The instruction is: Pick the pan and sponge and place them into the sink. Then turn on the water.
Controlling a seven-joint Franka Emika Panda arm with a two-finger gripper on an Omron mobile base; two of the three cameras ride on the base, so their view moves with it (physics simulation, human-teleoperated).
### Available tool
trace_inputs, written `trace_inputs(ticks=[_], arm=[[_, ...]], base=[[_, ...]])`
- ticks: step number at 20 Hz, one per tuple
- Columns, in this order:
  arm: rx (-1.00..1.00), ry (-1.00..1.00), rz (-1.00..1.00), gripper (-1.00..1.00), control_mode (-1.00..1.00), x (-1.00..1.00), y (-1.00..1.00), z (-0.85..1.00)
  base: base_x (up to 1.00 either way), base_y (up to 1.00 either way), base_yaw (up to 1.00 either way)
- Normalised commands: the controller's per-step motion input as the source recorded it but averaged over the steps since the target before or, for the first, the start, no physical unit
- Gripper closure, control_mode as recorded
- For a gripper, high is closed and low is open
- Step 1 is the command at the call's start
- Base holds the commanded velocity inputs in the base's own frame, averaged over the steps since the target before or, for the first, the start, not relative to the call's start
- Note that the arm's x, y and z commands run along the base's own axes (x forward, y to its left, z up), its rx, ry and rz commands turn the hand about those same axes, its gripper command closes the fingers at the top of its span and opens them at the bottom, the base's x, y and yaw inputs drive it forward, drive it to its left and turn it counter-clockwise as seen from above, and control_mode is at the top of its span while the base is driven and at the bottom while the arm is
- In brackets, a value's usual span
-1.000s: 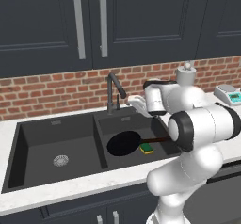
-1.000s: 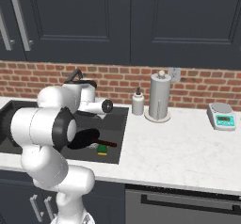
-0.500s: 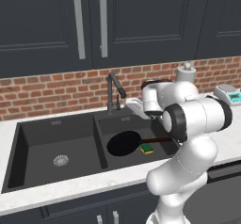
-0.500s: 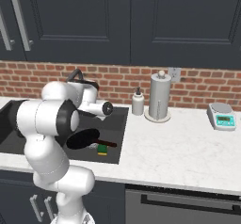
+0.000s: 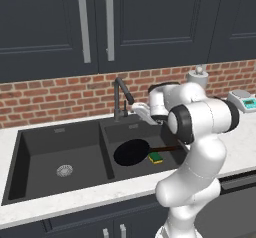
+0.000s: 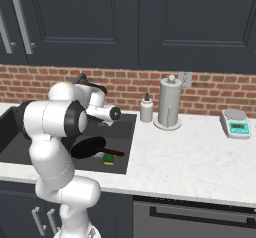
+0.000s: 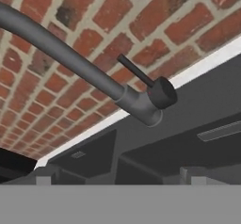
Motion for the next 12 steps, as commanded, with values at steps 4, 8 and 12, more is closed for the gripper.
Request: trace_inputs(ticks=[4,8,12], arm=[[0.00,0.00,0.00,-1.00,-1.00,0.19,0.07,-0.06],[0.00,0.00,0.00,-1.00,-1.00,0.21,0.07,-0.08],[0.00,0.00,0.00,-1.00,-1.00,0.22,0.01,-0.09]], base=[[0.00,0.00,0.00],[0.00,0.00,0.00],[0.00,0.00,0.00]])
